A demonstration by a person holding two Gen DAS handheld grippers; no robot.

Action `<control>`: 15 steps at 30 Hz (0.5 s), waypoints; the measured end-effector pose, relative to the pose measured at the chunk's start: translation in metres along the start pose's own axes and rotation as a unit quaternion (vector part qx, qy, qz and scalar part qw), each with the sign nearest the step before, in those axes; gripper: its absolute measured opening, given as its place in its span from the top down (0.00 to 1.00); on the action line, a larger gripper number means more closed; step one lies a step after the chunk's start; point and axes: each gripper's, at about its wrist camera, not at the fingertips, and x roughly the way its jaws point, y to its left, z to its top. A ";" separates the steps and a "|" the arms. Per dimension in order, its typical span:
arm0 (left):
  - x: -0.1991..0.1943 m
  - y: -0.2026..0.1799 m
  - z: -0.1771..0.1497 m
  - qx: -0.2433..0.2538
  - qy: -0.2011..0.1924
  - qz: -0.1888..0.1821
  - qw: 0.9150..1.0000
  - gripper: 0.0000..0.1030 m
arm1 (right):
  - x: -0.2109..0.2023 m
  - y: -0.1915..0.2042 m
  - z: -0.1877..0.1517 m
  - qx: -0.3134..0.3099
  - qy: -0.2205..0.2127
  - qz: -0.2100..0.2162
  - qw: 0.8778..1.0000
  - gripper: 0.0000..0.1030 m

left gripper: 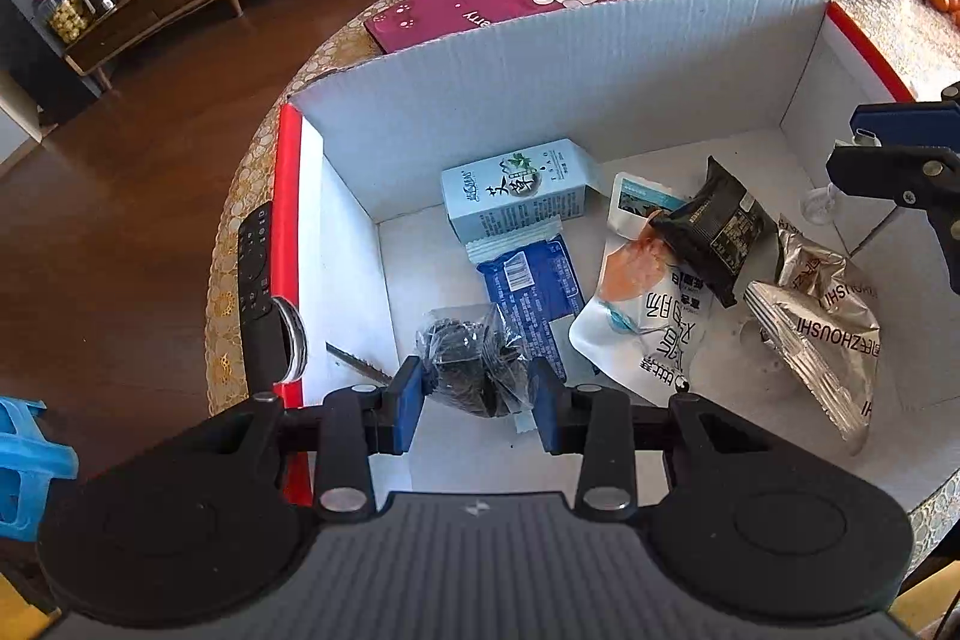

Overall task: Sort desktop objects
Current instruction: 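Lower and open the left tool in the box while the right tool releases the USB cable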

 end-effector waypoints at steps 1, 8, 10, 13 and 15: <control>0.001 -0.001 0.001 0.004 0.002 0.004 1.000 0.65 | 0.001 0.001 0.000 -0.004 0.001 0.000 1.000 0.81; 0.004 -0.014 0.005 0.039 0.002 0.009 0.999 0.65 | 0.009 0.012 -0.006 -0.027 0.013 0.002 1.000 0.81; 0.008 -0.016 0.006 0.038 0.011 -0.002 0.999 0.65 | 0.011 0.013 -0.008 -0.026 0.017 0.006 1.000 0.81; 0.011 -0.019 0.005 0.041 0.014 -0.002 0.999 0.65 | 0.012 0.014 -0.012 -0.026 0.023 0.012 0.999 0.81; 0.012 -0.020 0.006 0.040 0.015 -0.005 0.999 0.65 | 0.014 0.015 -0.014 -0.028 0.028 0.014 0.999 0.81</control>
